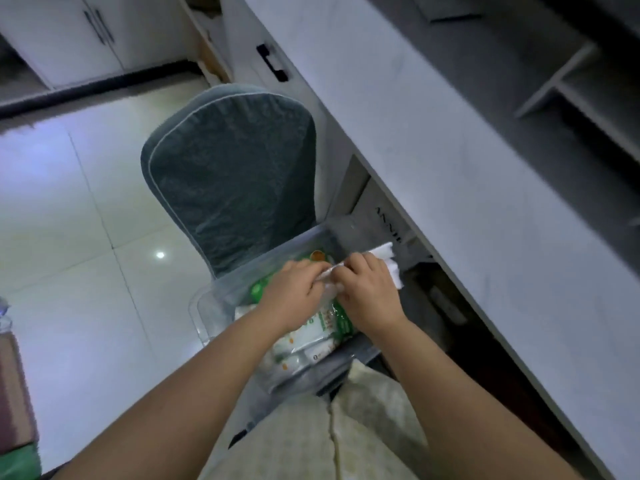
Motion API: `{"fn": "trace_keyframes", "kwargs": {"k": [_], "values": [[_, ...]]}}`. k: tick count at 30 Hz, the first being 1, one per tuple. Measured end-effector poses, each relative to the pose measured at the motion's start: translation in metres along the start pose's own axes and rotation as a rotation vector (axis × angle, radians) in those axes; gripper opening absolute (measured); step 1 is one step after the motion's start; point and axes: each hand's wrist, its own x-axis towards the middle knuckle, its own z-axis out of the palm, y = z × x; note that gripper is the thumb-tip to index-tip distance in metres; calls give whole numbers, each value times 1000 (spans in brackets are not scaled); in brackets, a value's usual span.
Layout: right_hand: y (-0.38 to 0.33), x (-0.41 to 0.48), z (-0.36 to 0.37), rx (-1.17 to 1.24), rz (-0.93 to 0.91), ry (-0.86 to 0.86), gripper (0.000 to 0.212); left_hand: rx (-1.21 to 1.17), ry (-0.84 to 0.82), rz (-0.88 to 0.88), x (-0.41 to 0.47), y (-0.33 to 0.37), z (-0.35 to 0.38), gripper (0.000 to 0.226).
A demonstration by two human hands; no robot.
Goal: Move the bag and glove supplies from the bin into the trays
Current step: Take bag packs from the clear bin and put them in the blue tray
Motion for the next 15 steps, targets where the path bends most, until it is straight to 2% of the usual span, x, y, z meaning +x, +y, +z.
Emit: {"fn": "trace_keyframes", "kwargs": {"k": [2,6,11,15], "values": [[-8,-27,-11,13,105,44,24,132,-94,117,-15,21,2,53],[-18,-83,-36,-8,287,126,23,369,-137,318,-36,57,21,46],[-17,-151,-79,-62,405,291,23,441,-79,534,-56,115,51,43],[-10,-219,-115,-209,520,478,22,474,-78,710,-67,174,71,48]]}}
